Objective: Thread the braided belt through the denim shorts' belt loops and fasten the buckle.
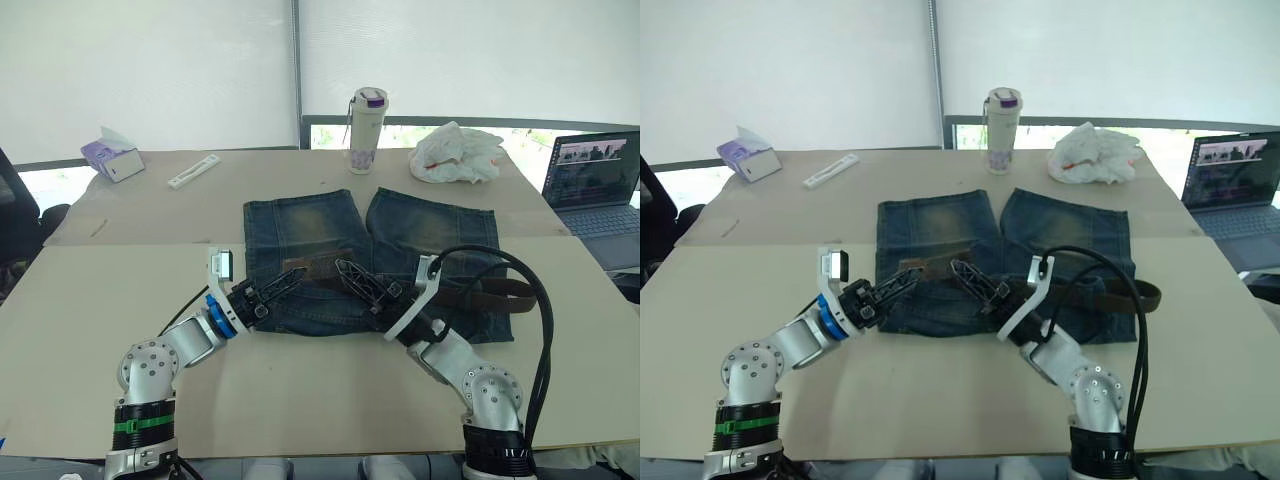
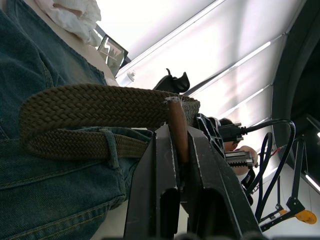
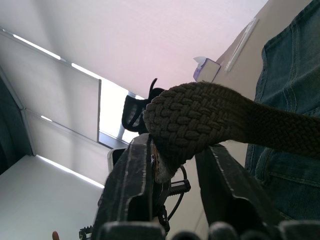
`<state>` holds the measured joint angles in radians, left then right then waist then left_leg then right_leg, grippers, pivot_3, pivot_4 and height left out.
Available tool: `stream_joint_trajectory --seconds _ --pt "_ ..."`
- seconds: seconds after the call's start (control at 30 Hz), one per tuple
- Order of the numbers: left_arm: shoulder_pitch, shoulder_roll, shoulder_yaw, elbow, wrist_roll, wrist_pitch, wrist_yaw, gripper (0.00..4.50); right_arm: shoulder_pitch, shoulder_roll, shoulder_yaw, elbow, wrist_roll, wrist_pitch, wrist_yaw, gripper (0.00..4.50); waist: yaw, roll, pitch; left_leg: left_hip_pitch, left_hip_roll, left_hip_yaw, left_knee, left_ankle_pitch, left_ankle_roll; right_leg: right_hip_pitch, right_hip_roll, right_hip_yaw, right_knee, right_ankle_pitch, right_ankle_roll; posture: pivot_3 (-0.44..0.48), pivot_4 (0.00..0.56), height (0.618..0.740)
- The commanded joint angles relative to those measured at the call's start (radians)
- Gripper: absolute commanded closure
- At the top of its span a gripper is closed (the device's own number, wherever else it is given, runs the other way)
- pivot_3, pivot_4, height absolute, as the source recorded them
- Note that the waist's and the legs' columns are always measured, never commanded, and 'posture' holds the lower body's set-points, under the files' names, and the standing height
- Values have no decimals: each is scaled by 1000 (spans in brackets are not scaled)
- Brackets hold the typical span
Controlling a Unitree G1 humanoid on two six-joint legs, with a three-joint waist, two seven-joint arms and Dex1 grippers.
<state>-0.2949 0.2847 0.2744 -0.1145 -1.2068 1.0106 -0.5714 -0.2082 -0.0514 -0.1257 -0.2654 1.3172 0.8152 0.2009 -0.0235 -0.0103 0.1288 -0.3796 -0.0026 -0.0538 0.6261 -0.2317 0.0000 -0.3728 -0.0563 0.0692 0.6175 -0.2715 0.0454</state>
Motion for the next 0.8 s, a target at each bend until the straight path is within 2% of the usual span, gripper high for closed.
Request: stream_joint_trajectory --seconds 0.03,0.23,0.33,0.4,0.53,0.67,0.8 --pt "1 18 -7 -25 -7 -2 -18 4500 -15 3 -2 -35 11 -21 19 4441 0 0 0 0 0 0 0 0 0 0 0 0 0 0 0 0 150 740" --pt "-2 29 -1 -10 24 -40 -21 4500 -21 -22 8 -27 -60 -33 5 4441 -1 0 0 0 0 0 0 0 0 0 0 0 0 0 0 0 150 740" --pt "6 68 2 -7 60 -57 -56 3319 -52 -13 23 16 -150 -51 -54 4500 -3 0 0 0 0 0 0 0 0 0 0 0 0 0 0 0 150 740" --pt "20 106 0 -2 127 -104 -71 2400 -73 -8 37 52 -202 -52 -83 4500 -11 0 0 0 0 0 0 0 0 -1 1 0 0 0 -1 0 150 740" --pt "73 267 -26 28 285 -224 -236 527 -123 -7 63 134 -339 -55 -147 4500 -20 0 0 -1 0 1 -2 0 -1 -5 1 1 4 -1 -3 0 150 740" --pt "66 358 -35 134 425 -363 -319 527 -149 -22 83 180 -437 -34 -180 4500 -17 1 0 -3 0 3 -3 2 -3 -12 1 2 9 -1 -4 0 150 740" --pt "41 367 -50 205 504 -456 -367 527 -158 6 82 191 -473 -30 -194 4500 -14 -2 -2 -2 0 2 -2 2 -2 -13 -1 1 8 -1 -4 0 150 740"
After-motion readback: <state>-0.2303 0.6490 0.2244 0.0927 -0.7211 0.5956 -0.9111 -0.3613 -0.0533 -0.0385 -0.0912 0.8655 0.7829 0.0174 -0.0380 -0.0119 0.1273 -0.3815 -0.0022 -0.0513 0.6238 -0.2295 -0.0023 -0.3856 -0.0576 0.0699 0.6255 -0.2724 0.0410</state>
